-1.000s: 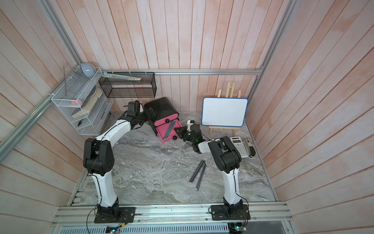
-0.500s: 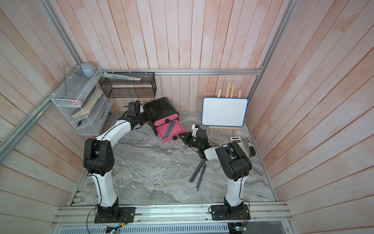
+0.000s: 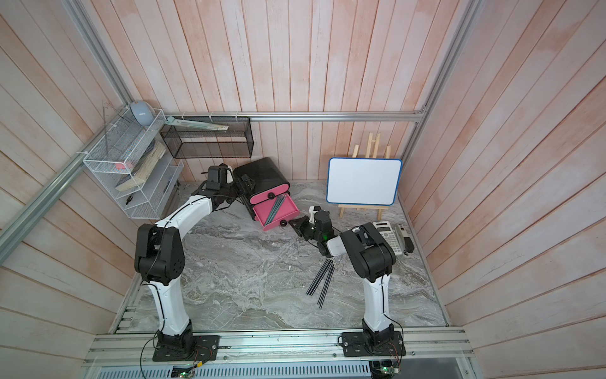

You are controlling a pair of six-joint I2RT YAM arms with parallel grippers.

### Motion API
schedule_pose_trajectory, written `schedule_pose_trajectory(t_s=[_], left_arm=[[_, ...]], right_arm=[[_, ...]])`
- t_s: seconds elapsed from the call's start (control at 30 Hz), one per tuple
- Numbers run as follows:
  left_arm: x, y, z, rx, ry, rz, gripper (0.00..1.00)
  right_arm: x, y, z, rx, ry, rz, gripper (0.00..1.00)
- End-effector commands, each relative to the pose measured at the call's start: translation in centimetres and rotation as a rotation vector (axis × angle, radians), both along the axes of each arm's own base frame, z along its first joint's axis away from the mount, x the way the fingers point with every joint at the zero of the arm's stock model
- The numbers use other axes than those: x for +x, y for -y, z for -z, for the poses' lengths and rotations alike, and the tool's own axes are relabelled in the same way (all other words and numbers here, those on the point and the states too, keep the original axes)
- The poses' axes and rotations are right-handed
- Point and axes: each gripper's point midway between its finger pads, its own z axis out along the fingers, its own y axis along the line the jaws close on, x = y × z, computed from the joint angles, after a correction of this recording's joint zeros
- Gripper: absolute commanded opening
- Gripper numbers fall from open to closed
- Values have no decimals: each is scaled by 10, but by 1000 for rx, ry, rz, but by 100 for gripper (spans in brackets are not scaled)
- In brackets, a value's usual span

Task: Please place the pencils in the drawer according to their color
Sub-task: Close the drawer in the storage box.

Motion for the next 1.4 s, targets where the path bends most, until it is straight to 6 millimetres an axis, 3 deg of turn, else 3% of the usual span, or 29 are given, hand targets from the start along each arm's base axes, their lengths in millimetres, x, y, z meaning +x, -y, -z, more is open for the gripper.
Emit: schedule_pose_trajectory(t_s=[0.0, 0.47, 0.87, 1.17, 1.37], left_arm=[[-37, 10, 63, 44, -211, 65, 100], [-41, 18, 71, 20, -216, 85, 100], [-47, 20, 76, 10, -224, 89, 100], [-49, 18, 66, 8, -205, 83, 99], [-47, 6, 41, -8, -166, 54, 99]], right_arm=[[17, -7, -9, 5, 25, 2, 9], [66, -41, -2, 18, 0, 9, 8], [87, -76, -13, 40, 13, -14, 8], [77, -74, -17, 53, 11, -14, 10], [54, -52, -20, 56, 3, 16, 29]])
